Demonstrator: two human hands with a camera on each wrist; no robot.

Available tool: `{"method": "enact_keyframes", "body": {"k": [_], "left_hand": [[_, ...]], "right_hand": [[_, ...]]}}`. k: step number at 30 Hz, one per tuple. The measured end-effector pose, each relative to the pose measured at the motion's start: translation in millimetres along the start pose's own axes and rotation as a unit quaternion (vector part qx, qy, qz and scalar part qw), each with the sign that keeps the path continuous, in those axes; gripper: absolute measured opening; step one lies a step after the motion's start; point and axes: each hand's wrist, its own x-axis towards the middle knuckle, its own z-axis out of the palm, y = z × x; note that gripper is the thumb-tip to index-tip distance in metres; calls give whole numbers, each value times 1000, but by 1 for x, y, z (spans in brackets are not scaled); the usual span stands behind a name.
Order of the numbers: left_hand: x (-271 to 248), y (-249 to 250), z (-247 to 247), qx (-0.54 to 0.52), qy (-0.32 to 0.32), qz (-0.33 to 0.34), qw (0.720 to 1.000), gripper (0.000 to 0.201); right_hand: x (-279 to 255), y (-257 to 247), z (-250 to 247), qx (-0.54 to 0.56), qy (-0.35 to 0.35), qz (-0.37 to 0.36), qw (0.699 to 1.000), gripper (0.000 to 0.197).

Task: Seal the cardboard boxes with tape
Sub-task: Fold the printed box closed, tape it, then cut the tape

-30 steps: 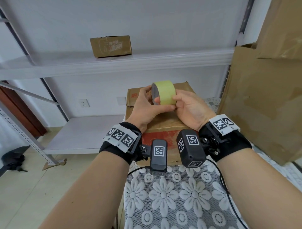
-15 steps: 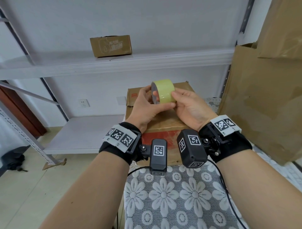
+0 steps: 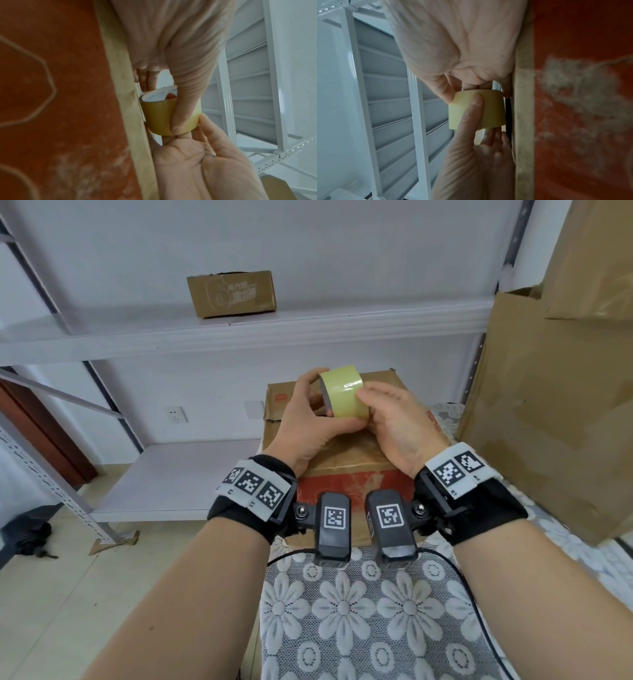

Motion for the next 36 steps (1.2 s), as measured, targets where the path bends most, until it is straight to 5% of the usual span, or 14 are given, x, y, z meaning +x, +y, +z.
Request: {"method": "enact_keyframes", "body": {"k": [16, 20, 36], "left_hand": [[-3, 1, 2, 68, 32, 0, 997, 84], [-4, 3, 4, 84, 37, 3, 996, 83], [5, 3, 6, 128, -33, -42, 990, 79]], "right_hand": [[-2, 5, 0, -120, -27, -34, 992, 22], [-5, 4, 7, -206, 28, -62, 976, 23], [-2, 12, 6, -339, 33, -120, 932, 29]]}}
